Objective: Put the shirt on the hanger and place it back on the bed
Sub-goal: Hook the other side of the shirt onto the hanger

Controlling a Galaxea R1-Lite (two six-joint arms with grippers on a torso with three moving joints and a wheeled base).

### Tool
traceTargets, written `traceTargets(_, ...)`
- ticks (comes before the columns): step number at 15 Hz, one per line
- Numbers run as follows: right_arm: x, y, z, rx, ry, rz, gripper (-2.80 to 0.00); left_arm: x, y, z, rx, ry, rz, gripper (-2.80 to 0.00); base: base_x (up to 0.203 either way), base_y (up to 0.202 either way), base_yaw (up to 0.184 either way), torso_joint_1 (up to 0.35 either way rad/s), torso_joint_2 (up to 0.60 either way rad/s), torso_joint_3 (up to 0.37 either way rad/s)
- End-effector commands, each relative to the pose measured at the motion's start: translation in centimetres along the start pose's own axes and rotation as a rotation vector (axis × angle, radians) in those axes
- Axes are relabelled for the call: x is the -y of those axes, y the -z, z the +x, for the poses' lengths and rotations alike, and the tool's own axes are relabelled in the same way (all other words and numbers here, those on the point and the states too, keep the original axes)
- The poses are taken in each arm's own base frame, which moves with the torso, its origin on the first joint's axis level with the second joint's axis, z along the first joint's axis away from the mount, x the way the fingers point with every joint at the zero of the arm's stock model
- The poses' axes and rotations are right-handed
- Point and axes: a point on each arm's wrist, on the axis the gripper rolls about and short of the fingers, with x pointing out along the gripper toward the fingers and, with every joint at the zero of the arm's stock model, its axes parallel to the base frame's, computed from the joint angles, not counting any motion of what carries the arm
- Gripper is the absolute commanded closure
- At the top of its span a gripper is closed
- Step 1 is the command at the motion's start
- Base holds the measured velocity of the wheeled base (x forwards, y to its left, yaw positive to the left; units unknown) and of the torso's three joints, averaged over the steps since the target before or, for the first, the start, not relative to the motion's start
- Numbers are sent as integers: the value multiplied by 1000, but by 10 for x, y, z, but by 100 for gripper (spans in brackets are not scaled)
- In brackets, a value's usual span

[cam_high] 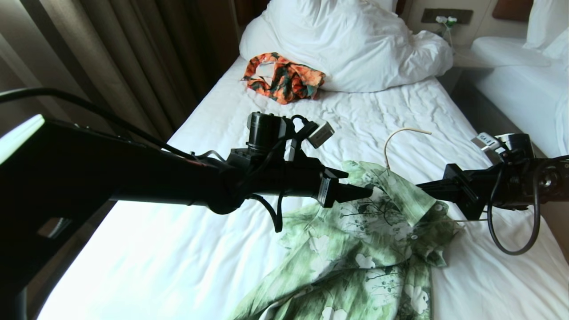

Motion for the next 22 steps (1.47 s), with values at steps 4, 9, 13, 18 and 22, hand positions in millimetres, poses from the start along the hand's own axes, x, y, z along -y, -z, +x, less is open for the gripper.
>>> traceTargets(4, 0, 0, 1, 12, -14, -4, 0, 0, 7, 26, -9, 22, 5, -280, 0, 0, 0, 0, 0, 0)
traceTargets(9, 1, 1, 1, 12, -14, -3, 0, 12, 17, 58, -29, 54, 13, -280, 0, 0, 0, 0, 0, 0)
traceTargets(13, 1, 2, 1, 12, -14, 0, 0, 14, 17, 61, -29, 49, 17, -280, 0, 0, 0, 0, 0, 0)
traceTargets(18, 2, 3, 2, 15, -17, -10, 0, 17, 9, 61, -8, 49, 31, 0, 0, 0, 0, 0, 0, 0)
traceTargets(22, 2, 2, 1, 15, -15, -10, 0, 22, 10, 62, -16, 58, 29, 0, 0, 0, 0, 0, 0, 0)
